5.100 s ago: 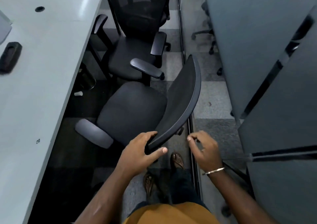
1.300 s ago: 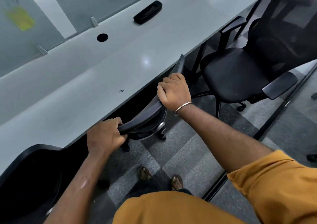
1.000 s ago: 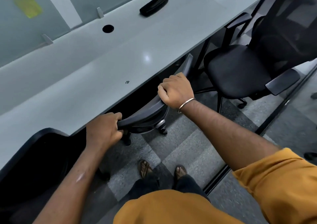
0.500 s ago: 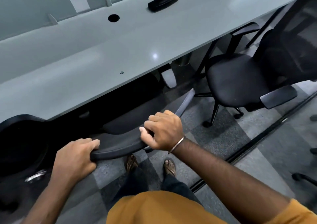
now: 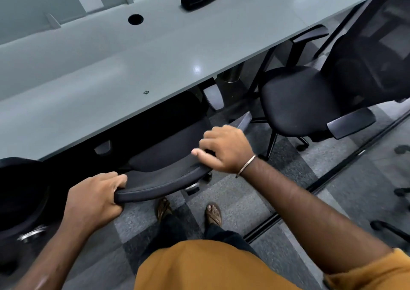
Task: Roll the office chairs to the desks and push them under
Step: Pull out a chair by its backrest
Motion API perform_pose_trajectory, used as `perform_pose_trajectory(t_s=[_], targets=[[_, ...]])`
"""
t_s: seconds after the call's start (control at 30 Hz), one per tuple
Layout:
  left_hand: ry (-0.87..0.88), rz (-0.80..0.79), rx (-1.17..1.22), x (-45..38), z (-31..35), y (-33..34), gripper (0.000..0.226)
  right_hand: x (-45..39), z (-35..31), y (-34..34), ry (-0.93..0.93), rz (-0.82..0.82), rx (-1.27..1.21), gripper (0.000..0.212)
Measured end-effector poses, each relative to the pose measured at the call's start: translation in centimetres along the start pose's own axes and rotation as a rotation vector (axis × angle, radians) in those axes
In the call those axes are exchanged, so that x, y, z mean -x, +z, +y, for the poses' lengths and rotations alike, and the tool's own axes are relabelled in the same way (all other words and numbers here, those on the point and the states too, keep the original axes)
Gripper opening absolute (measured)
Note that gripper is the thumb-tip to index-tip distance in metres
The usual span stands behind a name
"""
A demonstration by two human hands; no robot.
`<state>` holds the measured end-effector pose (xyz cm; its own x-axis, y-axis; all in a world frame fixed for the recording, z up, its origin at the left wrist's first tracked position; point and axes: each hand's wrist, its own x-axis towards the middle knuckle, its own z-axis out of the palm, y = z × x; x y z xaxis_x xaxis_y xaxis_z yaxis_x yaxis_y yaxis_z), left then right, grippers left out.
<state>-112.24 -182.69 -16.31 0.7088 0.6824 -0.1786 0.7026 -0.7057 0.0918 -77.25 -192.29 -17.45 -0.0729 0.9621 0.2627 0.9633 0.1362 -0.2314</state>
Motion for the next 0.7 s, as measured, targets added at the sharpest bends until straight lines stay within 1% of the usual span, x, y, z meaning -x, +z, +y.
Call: perform_pose_trajectory(t_s=[0.07,0.13,0.33,0.43,0.53,0.7], targets=[[0.004,0.013,-0.002,-0.1,0.1,0.1,0.035,-0.8,1.6,-0.7,0.044,-0.012,0.003,0.049],[0.009,0.022,-0.013,-0.2,0.1,0.0,0.033,-1.1,1.9,-0.5,0.047,-0.022,0.028,0.051],[-0.022,0.024,-0.006,-0.1,-0.7,0.4,0.032,-0.9,0.9,0.0,0.047,-0.013,0.079,0.050],[-0.010,0.001,-0.010,0.0,-1.8,0.2,0.033,-1.0,0.0,0.2,0.048,-0.006,0.080,0.049],[0.031,-0.001,-0.016,-0.5,-3.6,-0.1,0.034,-1.4,-0.8,0.8,0.078,0.051,0.091,0.046],[0.007,-0.013,0.022,1.7,-6.3,-0.1,0.033,-3.7,-3.9,2.1,0.059,0.167,0.014,0.046]])
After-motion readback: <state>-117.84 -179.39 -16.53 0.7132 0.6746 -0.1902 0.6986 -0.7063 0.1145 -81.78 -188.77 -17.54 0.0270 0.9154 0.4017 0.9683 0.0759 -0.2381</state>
